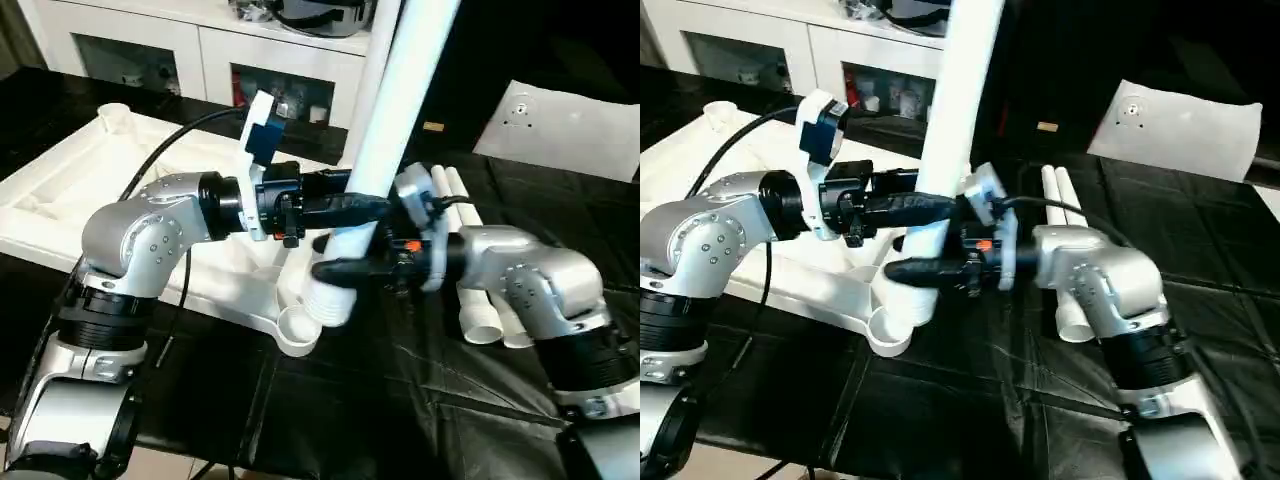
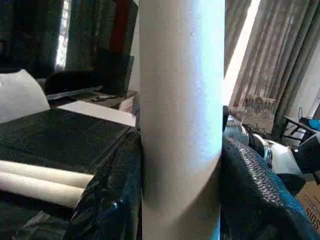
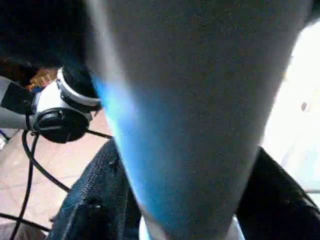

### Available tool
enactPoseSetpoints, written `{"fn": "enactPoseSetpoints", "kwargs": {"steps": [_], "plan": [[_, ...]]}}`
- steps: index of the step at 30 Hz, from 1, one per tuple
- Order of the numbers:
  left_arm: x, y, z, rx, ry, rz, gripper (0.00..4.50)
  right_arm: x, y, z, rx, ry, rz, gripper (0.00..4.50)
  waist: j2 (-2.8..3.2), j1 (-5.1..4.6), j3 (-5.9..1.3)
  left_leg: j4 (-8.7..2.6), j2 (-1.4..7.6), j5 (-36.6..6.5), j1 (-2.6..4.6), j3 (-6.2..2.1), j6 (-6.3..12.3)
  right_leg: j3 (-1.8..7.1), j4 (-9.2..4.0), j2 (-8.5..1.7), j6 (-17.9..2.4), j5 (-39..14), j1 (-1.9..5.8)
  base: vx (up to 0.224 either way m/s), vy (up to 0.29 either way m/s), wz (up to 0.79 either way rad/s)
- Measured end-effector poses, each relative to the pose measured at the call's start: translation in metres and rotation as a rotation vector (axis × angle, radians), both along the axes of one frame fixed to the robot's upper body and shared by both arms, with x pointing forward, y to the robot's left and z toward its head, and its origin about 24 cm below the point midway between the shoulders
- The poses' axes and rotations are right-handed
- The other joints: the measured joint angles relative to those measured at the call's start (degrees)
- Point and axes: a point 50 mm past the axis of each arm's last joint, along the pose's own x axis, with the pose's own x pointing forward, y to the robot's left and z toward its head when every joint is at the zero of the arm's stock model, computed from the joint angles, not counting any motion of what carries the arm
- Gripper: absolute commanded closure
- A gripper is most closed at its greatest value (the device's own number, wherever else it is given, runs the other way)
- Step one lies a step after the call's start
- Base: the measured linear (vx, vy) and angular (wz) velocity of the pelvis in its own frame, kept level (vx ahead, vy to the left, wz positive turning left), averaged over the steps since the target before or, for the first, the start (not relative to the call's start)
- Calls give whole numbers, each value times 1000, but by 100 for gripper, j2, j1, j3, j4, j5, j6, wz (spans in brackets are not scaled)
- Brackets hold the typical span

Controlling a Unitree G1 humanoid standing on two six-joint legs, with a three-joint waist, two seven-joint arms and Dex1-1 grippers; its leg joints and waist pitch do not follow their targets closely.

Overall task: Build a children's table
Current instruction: Pick table leg

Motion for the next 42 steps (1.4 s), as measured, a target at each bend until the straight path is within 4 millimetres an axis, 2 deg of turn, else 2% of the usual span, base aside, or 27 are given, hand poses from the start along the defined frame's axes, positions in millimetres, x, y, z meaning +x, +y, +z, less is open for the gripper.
{"fn": "enactPoseSetpoints", "kwargs": {"steps": [6,8,10,12,17,30,31,32,35,36,40,42], "plan": [[0,0,3,-5,-14,-1,263,-1,1,-1,-1,3,5,140,1,0,1,0,0,-1,0,0,-2,0,0,-1,0,0,0,0,0,0],[0,0,3,-5,-14,-4,263,-1,2,-2,3,8,6,175,1,0,1,0,0,-1,0,0,-3,0,0,-1,0,0,1,0,0,0],[0,0,3,-8,-16,-15,263,-1,1,-2,4,11,3,178,1,0,1,0,0,-4,0,0,-9,0,0,-1,0,0,1,0,0,0],[-1,0,3,-8,-17,-21,263,-1,1,-2,6,17,3,211,1,0,0,0,0,-8,0,0,-16,0,0,-1,0,0,1,0,0,0],[-1,0,3,-6,-13,-18,263,-1,1,-1,7,14,4,241,1,0,0,0,0,-8,0,0,-18,-1,0,-1,0,0,1,0,0,0],[0,0,3,0,-12,-1,263,-1,1,-1,10,4,7,248,1,0,0,0,1,-8,0,0,-19,-1,0,-1,0,0,1,0,0,0],[0,-1,4,-2,-10,2,207,-1,1,-1,11,1,6,249,3,0,2,0,1,-8,0,0,-20,-1,0,-1,0,0,1,0,0,0],[0,-1,4,-2,-9,3,193,-1,1,-1,12,0,6,250,4,0,2,0,1,-8,0,0,-20,-1,0,-2,0,0,1,0,0,0],[-1,-4,8,-59,11,19,186,-2,4,-1,39,8,11,251,13,4,7,0,1,-6,-1,0,-24,-2,0,-2,-2,1,2,0,0,0],[-2,-6,11,-94,27,16,156,-3,7,-1,52,7,17,255,21,6,9,0,1,-2,-1,0,-32,-3,0,-2,-3,1,2,0,0,0],[-8,-9,15,-148,52,1,138,-6,12,-1,73,-14,-6,257,49,8,9,0,2,-2,0,-1,-32,-5,0,-2,-4,2,4,0,0,0],[-9,-10,11,-173,71,34,103,-6,14,-3,86,0,-31,257,69,6,12,0,2,-2,0,0,-31,-5,0,-2,-5,2,6,0,0,0]]}}
